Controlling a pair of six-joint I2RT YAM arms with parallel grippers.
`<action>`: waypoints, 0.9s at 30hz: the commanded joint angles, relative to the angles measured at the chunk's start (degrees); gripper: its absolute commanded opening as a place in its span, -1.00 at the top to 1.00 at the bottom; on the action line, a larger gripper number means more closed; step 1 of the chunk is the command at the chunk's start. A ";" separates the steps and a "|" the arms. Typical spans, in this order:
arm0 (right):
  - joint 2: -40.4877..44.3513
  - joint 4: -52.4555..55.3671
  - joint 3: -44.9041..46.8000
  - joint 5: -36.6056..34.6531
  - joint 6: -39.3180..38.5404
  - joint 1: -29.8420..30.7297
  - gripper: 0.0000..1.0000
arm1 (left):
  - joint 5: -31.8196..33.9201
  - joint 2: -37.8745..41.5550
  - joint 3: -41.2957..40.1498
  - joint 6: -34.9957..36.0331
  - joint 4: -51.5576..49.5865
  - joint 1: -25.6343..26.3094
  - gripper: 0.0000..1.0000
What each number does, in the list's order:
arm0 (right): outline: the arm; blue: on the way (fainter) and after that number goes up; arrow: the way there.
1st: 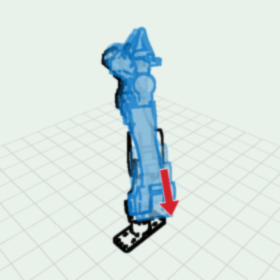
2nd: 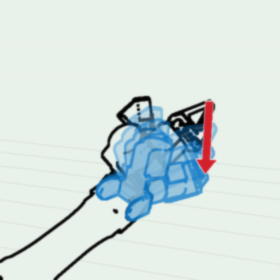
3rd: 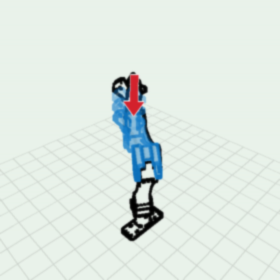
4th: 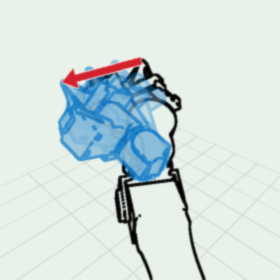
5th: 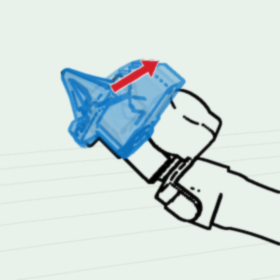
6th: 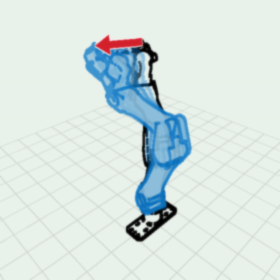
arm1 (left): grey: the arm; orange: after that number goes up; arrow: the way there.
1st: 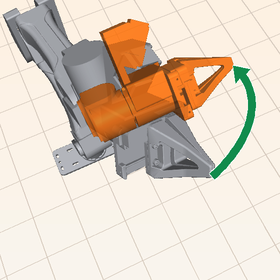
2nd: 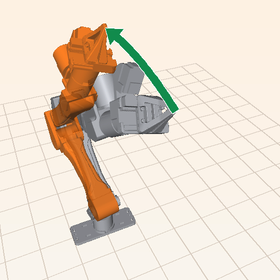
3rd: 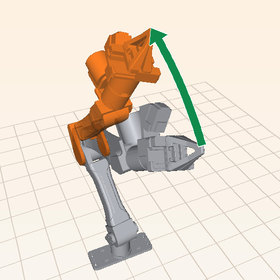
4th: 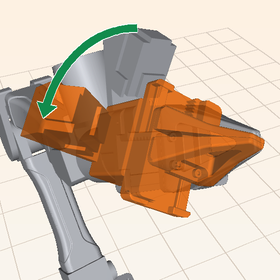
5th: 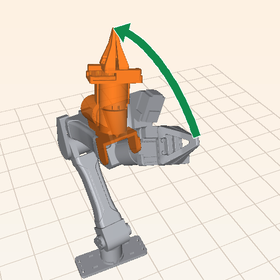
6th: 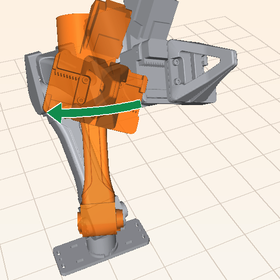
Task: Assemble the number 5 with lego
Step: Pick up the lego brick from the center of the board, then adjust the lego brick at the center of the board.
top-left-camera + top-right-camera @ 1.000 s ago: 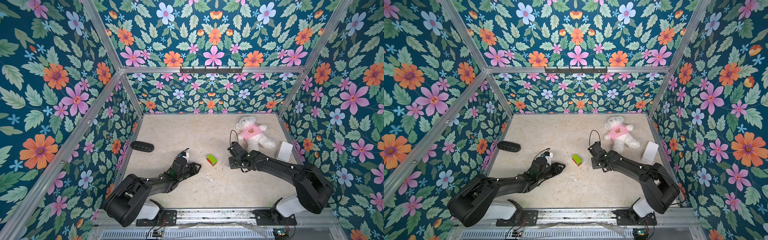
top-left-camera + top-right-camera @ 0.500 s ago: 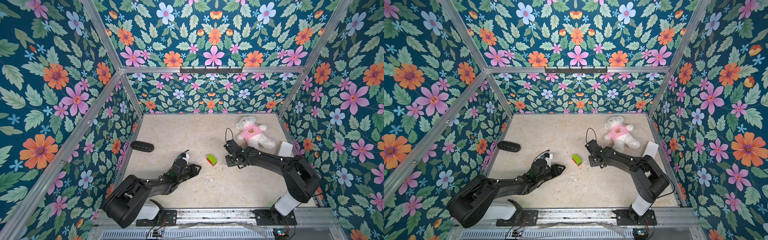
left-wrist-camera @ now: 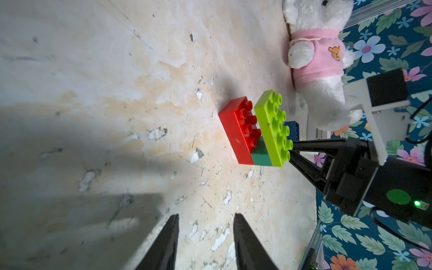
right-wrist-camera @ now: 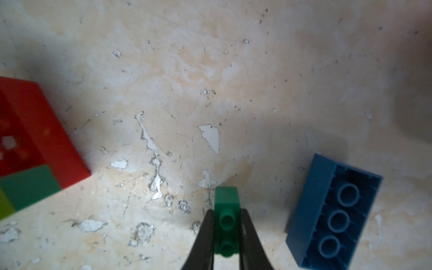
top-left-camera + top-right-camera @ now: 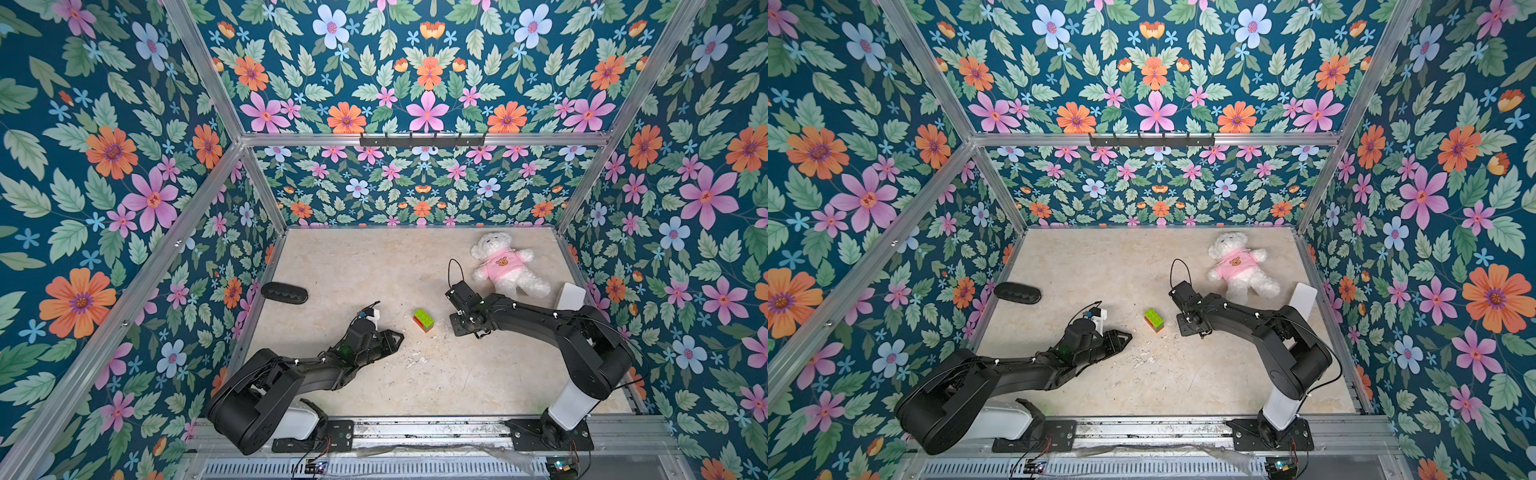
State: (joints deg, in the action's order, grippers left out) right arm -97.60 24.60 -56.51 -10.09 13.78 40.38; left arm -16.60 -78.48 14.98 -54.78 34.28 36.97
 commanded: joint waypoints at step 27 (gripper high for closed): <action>-3.26 -9.27 -4.16 9.11 -4.33 5.71 0.93 | 3.63 4.46 -1.45 0.17 -2.73 0.27 0.16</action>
State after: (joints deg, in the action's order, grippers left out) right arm -100.42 16.08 -60.12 -1.48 10.39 45.52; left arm -14.04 -74.32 13.63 -55.18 32.32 37.21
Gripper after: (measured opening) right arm 0.166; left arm 0.420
